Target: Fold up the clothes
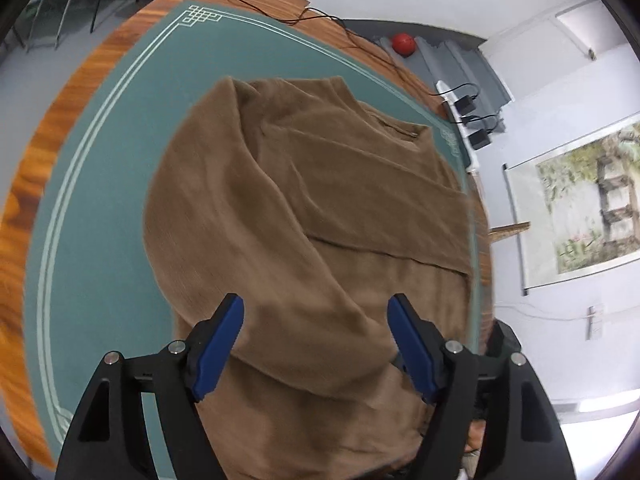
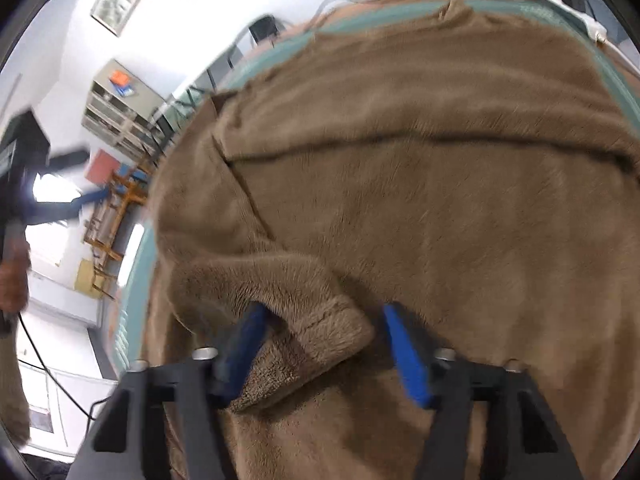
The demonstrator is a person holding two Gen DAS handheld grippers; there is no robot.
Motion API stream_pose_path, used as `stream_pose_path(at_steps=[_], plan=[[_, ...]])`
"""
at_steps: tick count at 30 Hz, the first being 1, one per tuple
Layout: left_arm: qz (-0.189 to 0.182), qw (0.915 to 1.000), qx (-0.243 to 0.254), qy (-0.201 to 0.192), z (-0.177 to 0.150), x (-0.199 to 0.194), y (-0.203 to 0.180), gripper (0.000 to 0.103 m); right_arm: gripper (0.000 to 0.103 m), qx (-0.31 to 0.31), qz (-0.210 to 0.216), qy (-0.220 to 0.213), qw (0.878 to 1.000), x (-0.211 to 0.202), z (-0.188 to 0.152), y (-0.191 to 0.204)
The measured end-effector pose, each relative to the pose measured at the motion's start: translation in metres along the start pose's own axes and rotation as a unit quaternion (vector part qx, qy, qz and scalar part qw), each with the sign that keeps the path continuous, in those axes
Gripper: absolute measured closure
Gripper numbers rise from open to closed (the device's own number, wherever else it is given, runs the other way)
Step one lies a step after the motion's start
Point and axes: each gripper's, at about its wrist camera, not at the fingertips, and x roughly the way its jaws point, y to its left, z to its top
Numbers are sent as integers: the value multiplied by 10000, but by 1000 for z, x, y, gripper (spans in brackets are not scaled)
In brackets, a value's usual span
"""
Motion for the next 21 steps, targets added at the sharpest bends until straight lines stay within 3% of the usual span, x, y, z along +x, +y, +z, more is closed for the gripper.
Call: stream_pose_path(at_steps=[6, 11, 15, 21], plan=[[61, 9999, -96, 125, 58, 36, 33, 25, 84, -262, -493, -77, 9984, 1, -9, 25], [306, 9993, -150, 141, 94, 63, 44, 25, 89, -300, -715, -474, 9959, -18, -13, 45], [832, 9965, 85, -28, 116, 79, 44, 24, 89, -327, -861, -770, 9928, -38, -9, 60], [1461, 9888, 293, -125, 133, 100, 46, 24, 89, -121, -916, -728, 9931, -41, -4, 57]])
